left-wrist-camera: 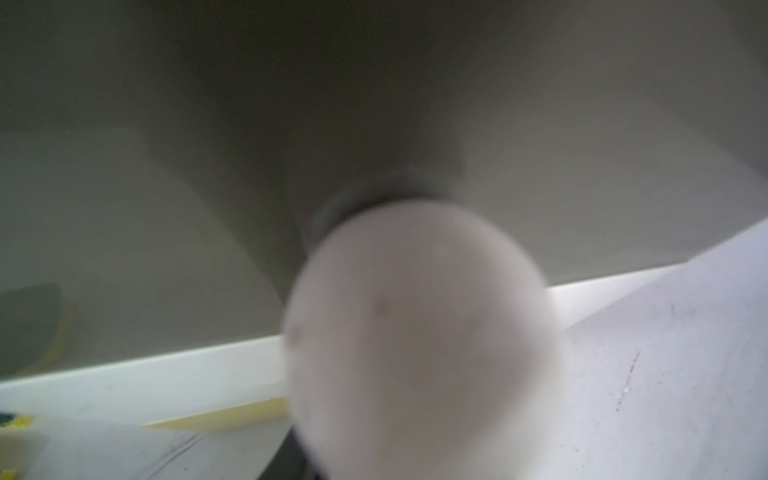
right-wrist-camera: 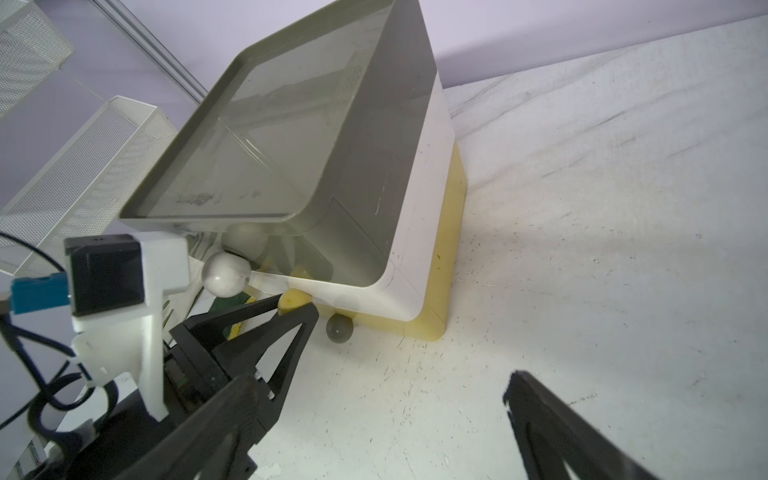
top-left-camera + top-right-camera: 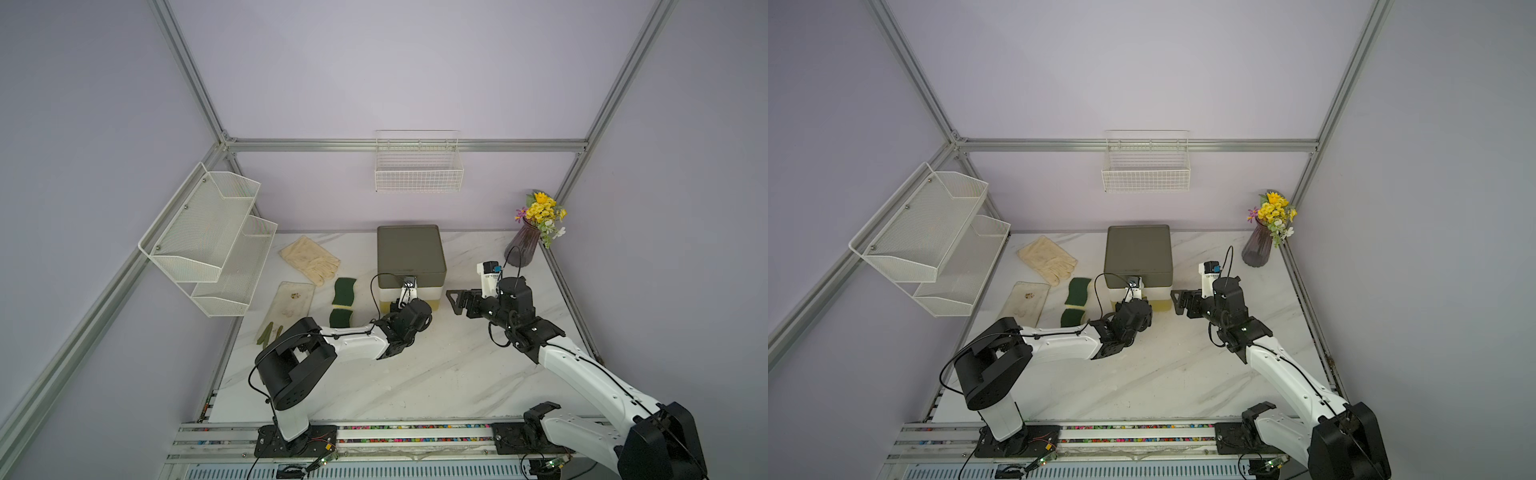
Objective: Take the sponge out of the drawer
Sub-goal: Open the drawer in the storage box.
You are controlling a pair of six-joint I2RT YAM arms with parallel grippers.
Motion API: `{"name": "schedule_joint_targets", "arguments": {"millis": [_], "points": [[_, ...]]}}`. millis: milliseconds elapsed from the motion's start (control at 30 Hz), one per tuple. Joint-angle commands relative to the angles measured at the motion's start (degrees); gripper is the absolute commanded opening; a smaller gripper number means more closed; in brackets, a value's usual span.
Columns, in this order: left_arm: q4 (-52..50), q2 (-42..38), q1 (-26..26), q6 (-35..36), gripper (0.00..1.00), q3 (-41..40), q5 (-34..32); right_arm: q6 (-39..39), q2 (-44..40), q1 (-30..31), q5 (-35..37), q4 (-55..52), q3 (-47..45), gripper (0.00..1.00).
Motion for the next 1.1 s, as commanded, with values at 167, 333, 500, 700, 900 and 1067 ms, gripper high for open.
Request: {"name": "schedule_joint_targets", "arguments": {"millis": [167,333,500,700,900,1067], "points": [[-0.5,0.04,0.33,-1.8,0.09,1.75,1.61,0.34,-0.54,-0.12,0.08,1.79,-0.79,0.97],[-2.13,-0.41,-0.19,-2.94,0.01,1.71,1.97,0.34,-0.54,-0.11,0.08,1.88,-0.93,0.97],[-3.87,-1.51,-1.71,-3.78,0.0,1.29,2.97,0.34,-0.54,-0.06,0.08,2.04,-0.95,0.97],[-5.64,-4.28,-4.29,-6.51,0.0,-1.19,1.29,0.39,-0.51,-0.07,-0.09,2.06,-1.18,0.97],[-7.57,-7.48,-6.63,-10.2,0.0,-4.17,0.73,0.49,-0.55,-0.09,-0.26,2.06,-1.24,0.97],[-9.95,-9.68,-8.97,-13.9,0.0,-6.15,1.04,0.68,-0.46,-0.11,-0.38,2.06,-1.34,0.97]]}}
